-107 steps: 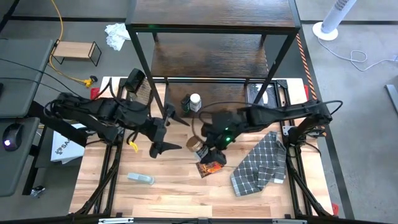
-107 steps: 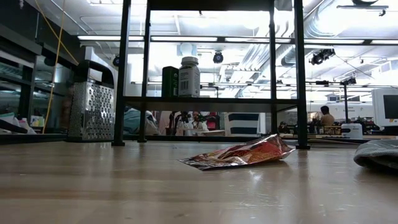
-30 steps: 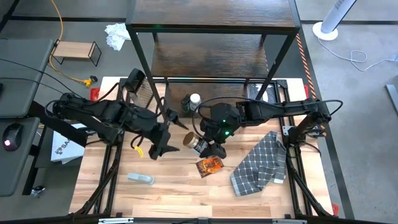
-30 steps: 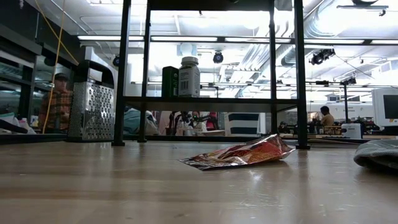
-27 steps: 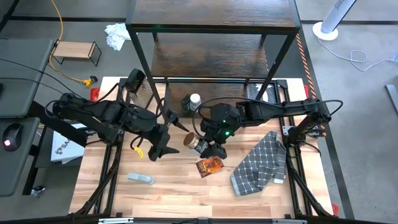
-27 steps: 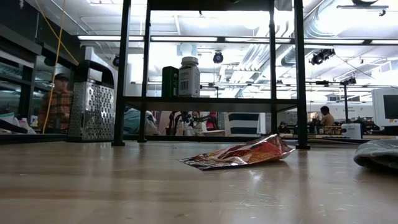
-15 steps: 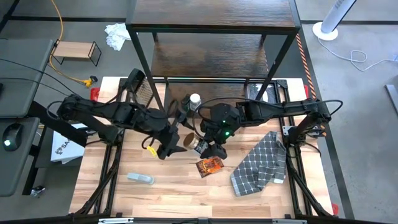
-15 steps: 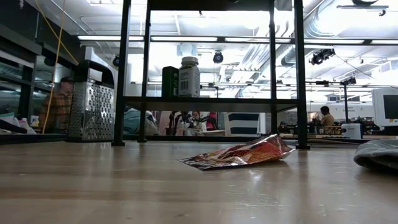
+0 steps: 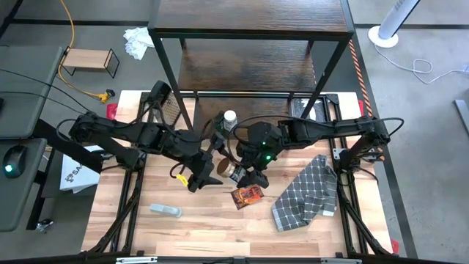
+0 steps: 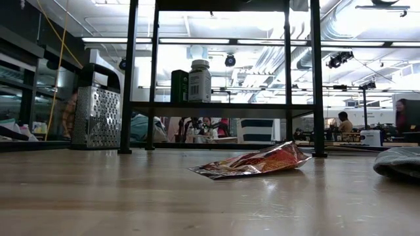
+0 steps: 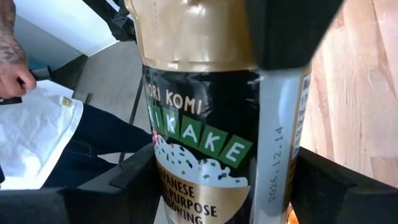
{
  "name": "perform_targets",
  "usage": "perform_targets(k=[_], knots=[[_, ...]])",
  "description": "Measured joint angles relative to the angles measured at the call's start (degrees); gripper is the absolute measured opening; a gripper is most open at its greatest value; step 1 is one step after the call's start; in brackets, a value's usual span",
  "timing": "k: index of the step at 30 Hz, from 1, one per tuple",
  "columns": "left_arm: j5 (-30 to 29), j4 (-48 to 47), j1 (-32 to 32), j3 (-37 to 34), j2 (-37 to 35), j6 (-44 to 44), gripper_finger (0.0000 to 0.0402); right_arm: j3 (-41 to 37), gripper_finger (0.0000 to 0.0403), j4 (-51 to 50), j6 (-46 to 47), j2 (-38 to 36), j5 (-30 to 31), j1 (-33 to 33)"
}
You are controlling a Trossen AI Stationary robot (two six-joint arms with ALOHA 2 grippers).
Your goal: Shelf spices
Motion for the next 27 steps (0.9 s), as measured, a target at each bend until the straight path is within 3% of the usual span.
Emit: perform_targets(k=[9, 16, 25, 27], knots=[[0.1, 2.7, 0.0, 0.0, 0.9, -0.1, 0.037, 0.0, 0.0264, 0.0, 0.0, 0.0, 0.0, 0.0], [0.2, 2.6, 0.0, 0.0, 1.0, -1.4, 0.0267, 0.0, 0.0264, -0.4, -0.8, 0.0, -0.6, 0.0], [-2.6, -0.8, -1.0, 0.0, -0.6, -4.5, 0.0267, 0.0, 0.0264, 0.8, 3.3, -0.2, -0.9, -0.1], [-4.9, -3.4, -1.9, 0.1, -1.8, -6.2, 0.0267, 0.1, 0.0283, 1.5, 3.5, -0.3, 0.1, -0.2]])
